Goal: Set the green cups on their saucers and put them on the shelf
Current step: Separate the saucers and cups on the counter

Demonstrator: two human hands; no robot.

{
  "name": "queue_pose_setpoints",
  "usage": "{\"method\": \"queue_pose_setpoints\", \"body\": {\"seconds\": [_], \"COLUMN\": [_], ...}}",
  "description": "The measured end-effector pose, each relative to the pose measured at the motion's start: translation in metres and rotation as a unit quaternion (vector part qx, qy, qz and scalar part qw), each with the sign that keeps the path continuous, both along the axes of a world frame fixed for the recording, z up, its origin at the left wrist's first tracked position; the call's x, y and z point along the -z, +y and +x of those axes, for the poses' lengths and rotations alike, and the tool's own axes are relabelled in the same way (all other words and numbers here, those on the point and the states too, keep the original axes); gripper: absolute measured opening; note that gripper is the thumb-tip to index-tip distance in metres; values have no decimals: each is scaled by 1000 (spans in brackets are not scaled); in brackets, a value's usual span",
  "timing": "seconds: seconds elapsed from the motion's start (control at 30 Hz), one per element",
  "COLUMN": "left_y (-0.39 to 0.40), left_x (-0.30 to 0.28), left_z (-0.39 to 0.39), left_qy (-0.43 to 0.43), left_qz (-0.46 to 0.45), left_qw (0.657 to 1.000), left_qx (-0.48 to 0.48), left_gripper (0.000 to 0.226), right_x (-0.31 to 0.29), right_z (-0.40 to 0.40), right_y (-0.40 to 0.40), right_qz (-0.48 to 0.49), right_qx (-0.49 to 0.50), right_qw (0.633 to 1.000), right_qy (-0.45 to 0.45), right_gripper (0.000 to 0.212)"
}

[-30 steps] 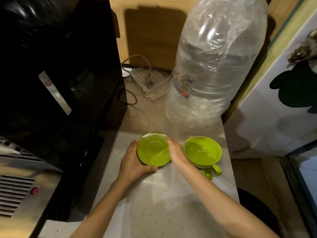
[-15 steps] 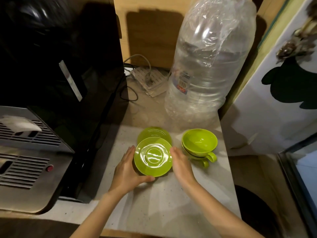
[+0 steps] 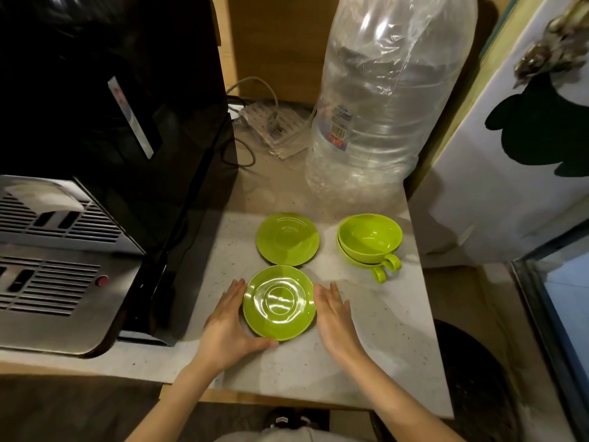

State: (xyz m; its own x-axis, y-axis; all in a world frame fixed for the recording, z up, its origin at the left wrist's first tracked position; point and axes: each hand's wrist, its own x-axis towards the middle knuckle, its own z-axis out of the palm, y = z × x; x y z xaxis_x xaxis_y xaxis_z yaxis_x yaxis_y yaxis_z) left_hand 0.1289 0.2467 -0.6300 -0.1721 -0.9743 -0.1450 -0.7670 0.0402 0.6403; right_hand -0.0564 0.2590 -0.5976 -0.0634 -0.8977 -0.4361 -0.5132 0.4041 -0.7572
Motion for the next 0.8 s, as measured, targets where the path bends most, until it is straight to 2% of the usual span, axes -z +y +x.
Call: {"method": "queue_pose_setpoints", "body": {"seconds": [0.17,0.3,0.47,0.63,0.8], "left_y": [-2,-2,-4,-19,-29], "left_x": [0,1,-4,-27,-32], "left_z": [3,2,-2,-21,-38], "left_qy": [-13,-10,-23,-114,-142], "left_qz": [8,15,23,99,82], "left_qw": [1000,1000,999,987,982], "left_qx": [13,16,29,52,91], "left_gripper": [141,136,141,135,132], "right_x": [17,20,20,9,-2], "right_z": [-1,3,-1,-12,-26], "right_y": [2,-3,-3,-6,-3], "right_qz": [-3,-19,-32,-46,-40], "right_qx": [-63,-26,-52,-44,-59], "right_qw": [993,998,993,996,997], "right_qy": [100,63,100,57,17], "right_gripper": [50,49,49,51,51]}}
